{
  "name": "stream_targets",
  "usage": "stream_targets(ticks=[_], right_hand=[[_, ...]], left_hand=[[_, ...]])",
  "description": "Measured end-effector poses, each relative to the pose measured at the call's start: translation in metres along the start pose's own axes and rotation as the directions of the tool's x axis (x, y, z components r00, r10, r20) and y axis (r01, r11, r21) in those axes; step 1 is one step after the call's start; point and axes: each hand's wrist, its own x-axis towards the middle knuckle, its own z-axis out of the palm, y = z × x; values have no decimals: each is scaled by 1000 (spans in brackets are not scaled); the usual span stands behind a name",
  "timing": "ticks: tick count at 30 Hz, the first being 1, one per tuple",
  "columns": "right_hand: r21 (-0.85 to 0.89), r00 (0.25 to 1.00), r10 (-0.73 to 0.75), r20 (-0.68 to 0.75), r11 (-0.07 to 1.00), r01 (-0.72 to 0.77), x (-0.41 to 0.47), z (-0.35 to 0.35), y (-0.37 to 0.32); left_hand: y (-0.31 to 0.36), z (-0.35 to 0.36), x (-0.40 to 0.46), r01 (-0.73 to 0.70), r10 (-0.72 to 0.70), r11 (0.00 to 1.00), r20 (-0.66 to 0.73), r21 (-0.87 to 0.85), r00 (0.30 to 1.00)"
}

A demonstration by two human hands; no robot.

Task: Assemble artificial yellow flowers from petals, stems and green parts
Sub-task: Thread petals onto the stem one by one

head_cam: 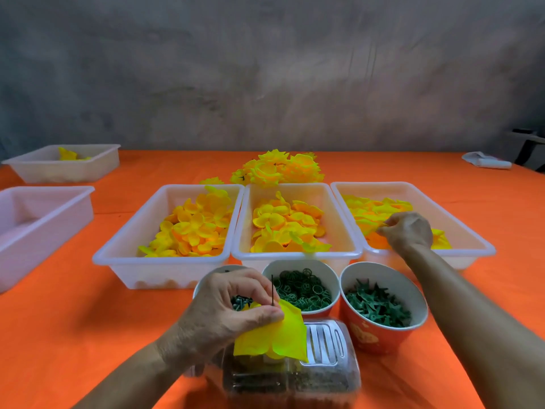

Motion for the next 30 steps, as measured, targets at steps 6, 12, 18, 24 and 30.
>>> stream_targets(ticks=[6,12,18,24,30], right_hand=[[-55,992,-107,64,992,111,-8,4,3],[-50,992,-121,22,991,122,-11,12,0],[-258,982,-18,185,964,67,-9,10,-9],[-232,990,20,138,973,13,-7,15,-10],[160,999,-35,-13,986,36,1,16,3]], left_hand=[[0,0,0,-4,5,1000,5,-18,1000],[-3,-1,1,-7,8,1000,14,-22,1000],[-7,0,2,-15,15,1000,-1,-16,1000],[-9,0,2,-6,5,1000,-16,-19,1000],[-9,0,3,-29,29,999,-17,-22,999]])
